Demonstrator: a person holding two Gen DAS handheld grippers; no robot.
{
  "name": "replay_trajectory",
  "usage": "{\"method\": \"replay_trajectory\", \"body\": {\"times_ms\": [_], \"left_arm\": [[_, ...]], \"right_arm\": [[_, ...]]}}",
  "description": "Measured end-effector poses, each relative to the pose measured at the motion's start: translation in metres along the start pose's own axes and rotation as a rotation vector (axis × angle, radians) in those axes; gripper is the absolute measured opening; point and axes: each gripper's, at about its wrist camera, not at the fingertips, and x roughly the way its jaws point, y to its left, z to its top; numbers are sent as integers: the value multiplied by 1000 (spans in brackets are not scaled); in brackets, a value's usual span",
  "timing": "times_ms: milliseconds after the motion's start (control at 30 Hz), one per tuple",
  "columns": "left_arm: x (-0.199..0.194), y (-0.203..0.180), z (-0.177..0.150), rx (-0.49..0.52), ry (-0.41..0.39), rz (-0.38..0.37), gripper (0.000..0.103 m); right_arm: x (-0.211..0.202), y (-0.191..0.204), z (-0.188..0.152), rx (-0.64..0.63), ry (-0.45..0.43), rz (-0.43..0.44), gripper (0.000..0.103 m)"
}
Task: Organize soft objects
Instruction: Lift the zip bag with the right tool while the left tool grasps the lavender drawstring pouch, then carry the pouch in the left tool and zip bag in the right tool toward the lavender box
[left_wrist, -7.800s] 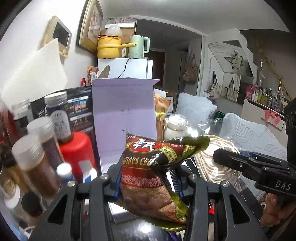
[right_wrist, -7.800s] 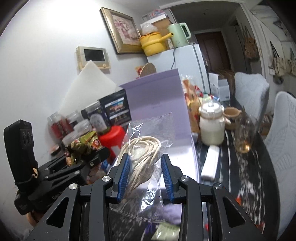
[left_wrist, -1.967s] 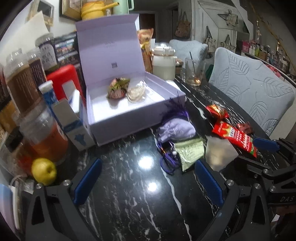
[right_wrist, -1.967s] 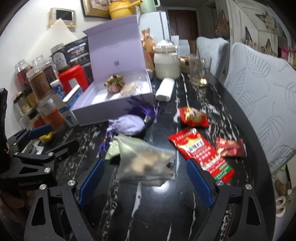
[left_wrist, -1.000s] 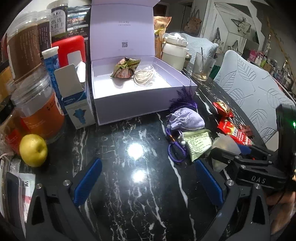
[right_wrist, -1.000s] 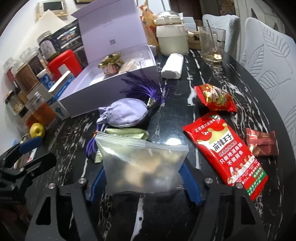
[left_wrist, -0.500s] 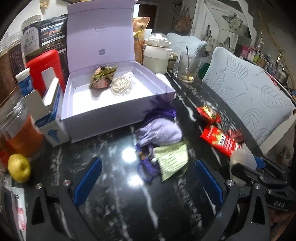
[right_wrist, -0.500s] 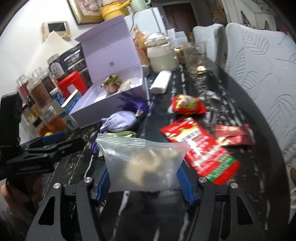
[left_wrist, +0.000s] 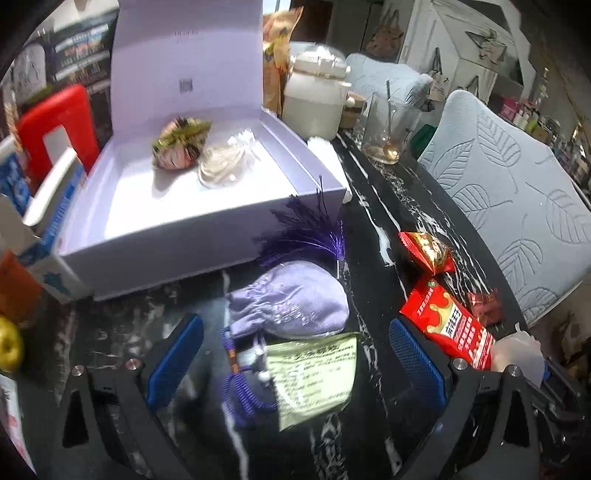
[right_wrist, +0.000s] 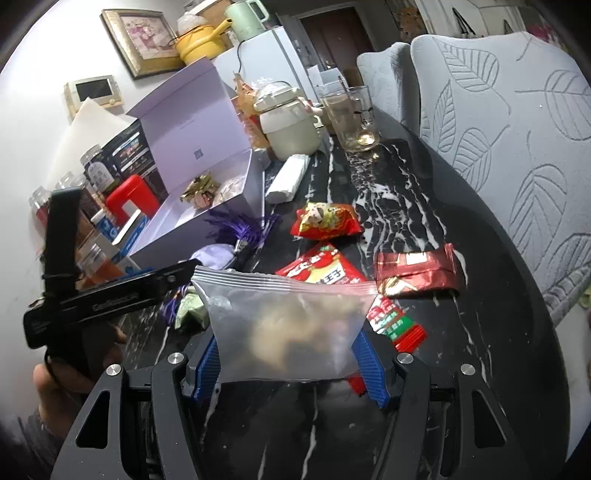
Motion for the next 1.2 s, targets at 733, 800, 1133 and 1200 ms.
{"method": "replay_trajectory", "body": {"times_ms": [733, 800, 1133, 1200], "left_arm": [[37, -9, 2, 12, -21, 142, 68], [35, -7, 3, 16, -25, 131, 67], [-21, -10, -2, 53, -111, 106, 67], [-34, -6, -7, 53, -112, 94, 67]], "right_arm": [[5, -8, 9, 6, -19, 20, 64], [5, -8, 8, 15, -22, 18, 64], [-2, 6, 5, -1, -25, 22, 64], [-3, 11, 4, -9, -25, 26, 64]]}}
